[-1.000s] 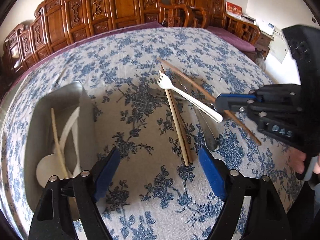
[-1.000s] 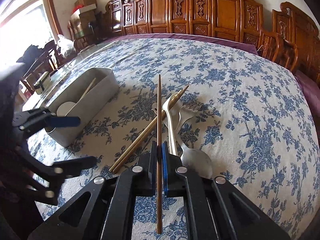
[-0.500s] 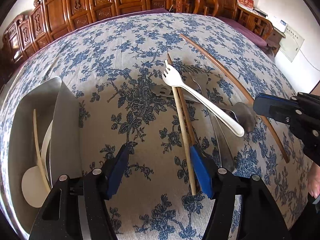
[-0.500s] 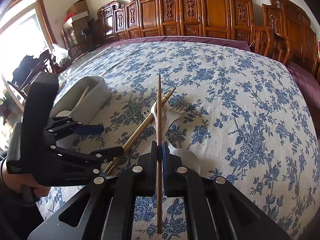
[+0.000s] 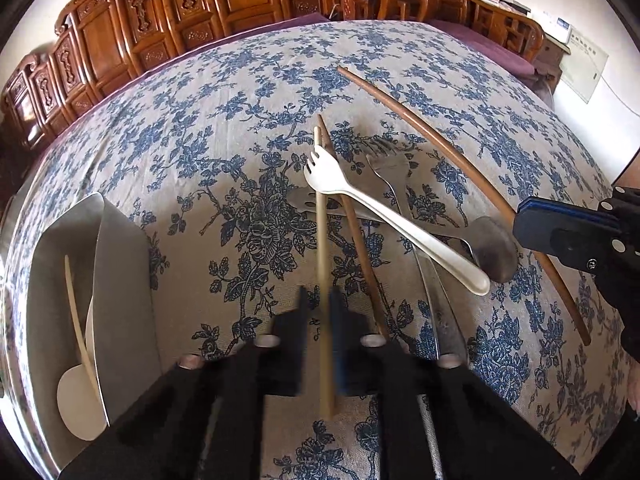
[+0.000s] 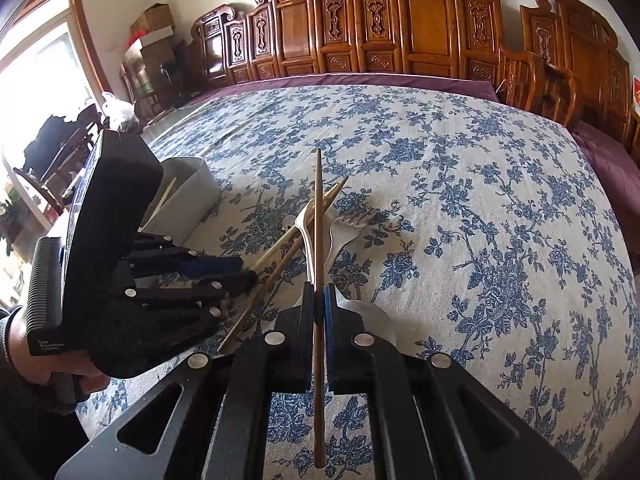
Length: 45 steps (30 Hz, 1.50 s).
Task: Organize utensils
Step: 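Grasp a wooden chopstick with the left tool while the right tool holds its chopstick, then carry the chopstick into the grey tray and open the left tool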
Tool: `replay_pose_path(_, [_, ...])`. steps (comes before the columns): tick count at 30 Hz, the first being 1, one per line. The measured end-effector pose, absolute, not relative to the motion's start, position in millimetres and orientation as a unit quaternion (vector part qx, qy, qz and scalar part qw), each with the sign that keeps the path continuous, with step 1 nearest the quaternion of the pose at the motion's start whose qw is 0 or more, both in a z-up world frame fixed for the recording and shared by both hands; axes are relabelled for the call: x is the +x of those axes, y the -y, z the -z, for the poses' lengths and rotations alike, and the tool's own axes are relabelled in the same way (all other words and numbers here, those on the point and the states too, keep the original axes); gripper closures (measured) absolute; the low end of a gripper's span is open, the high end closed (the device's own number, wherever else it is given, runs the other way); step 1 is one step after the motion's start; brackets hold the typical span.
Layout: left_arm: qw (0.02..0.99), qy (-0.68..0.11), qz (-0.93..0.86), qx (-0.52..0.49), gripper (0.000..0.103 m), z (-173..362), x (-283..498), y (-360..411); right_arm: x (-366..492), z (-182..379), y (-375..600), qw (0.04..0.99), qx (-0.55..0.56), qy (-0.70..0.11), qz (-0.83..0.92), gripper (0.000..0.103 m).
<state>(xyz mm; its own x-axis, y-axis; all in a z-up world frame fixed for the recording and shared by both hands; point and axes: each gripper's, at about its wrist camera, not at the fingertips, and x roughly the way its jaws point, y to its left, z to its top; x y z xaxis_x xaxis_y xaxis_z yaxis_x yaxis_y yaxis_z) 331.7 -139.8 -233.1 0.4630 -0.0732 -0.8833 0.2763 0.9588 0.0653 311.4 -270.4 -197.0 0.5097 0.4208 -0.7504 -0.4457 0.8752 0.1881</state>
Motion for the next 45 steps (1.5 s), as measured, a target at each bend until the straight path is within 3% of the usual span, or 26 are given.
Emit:
replay_pose_path(26, [0.899, -0.422, 0.069, 0.094, 0.099, 138.0, 343.5, 102.3, 308.6, 191.5, 269.5, 0.876, -0.006, -0.419, -0.238, 0.097])
replay_pose_path(45, [0.898, -0.426, 0.076, 0.078, 0.099, 139.9, 292.9, 52.5, 286.9, 189.6, 242.9, 0.875, -0.017, -0.420, -0.241, 0.097])
